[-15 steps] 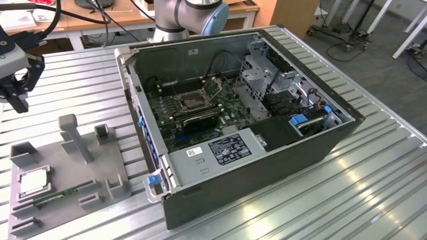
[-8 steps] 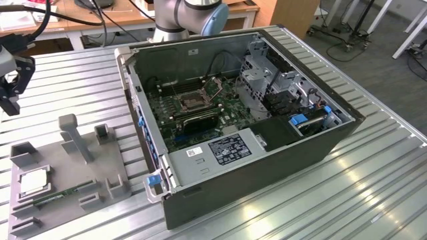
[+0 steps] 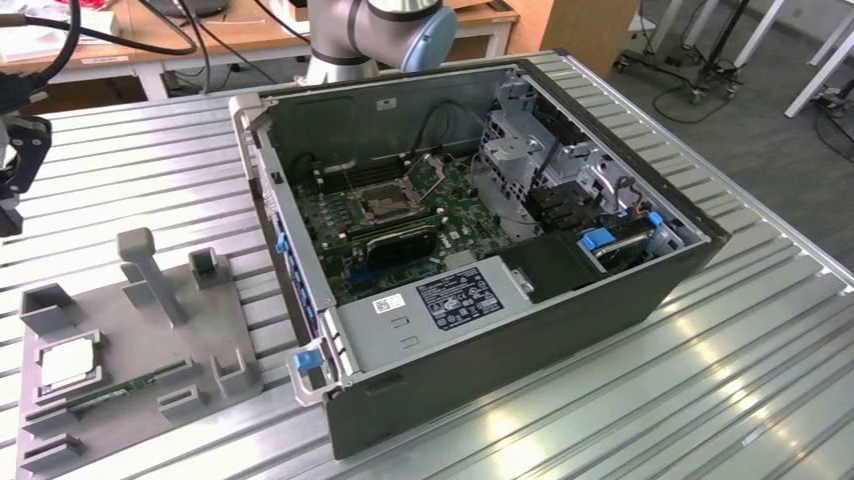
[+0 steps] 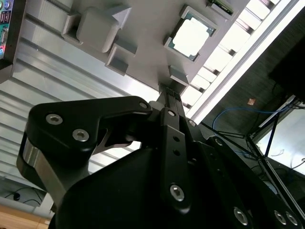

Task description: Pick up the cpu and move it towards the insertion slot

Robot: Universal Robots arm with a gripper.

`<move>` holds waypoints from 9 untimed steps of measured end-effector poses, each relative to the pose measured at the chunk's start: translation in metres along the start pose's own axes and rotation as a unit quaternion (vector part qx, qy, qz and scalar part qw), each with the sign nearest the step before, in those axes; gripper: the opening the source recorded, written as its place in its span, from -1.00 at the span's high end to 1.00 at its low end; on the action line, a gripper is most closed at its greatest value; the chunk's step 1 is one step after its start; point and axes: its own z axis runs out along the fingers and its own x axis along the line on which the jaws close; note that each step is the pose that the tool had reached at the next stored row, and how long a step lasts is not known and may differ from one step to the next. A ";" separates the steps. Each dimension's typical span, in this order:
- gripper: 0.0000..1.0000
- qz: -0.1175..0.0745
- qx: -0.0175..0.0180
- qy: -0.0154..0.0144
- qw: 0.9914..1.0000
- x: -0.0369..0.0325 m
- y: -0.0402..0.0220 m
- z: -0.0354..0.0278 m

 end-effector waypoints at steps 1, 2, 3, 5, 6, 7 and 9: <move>0.79 0.000 0.000 0.000 1.000 0.0011 0.0000 0.0001; 0.79 0.000 0.000 0.000 1.000 0.0019 0.0000 0.0002; 0.79 0.000 0.000 0.000 1.000 0.0025 0.0000 0.0003; 0.79 0.000 0.000 0.000 1.000 0.0031 0.0000 0.0004; 0.79 0.000 0.000 0.000 1.000 0.0032 0.0000 0.0004; 0.79 0.000 0.000 0.000 1.000 0.0032 0.0000 0.0004; 0.79 0.000 0.000 0.000 1.000 0.0033 0.0001 0.0004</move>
